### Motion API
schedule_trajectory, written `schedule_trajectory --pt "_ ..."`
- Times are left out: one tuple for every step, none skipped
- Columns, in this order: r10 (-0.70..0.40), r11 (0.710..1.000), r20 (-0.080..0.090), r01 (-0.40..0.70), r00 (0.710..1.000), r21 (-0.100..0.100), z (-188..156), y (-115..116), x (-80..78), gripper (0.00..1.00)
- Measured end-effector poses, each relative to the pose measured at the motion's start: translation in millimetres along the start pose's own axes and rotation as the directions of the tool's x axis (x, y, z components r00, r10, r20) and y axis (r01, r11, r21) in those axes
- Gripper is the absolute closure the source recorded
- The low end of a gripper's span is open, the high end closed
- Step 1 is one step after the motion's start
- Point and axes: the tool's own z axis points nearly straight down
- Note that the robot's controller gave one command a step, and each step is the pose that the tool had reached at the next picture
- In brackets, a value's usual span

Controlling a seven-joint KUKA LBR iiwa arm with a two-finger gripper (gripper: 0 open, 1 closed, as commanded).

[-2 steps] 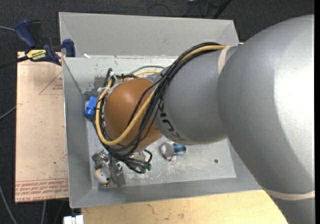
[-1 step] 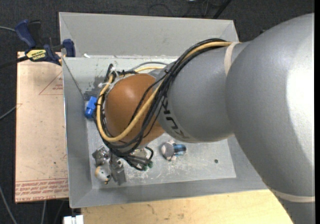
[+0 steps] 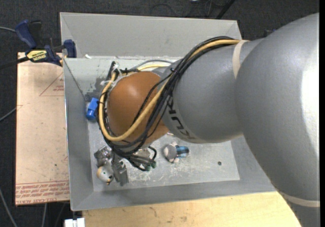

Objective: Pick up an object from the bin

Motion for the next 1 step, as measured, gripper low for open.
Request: schedule_trajectory --pt "0.000 1.000 0.001 0.000 1.000 0.000 -7.5 0.1 -0.3 1.00"
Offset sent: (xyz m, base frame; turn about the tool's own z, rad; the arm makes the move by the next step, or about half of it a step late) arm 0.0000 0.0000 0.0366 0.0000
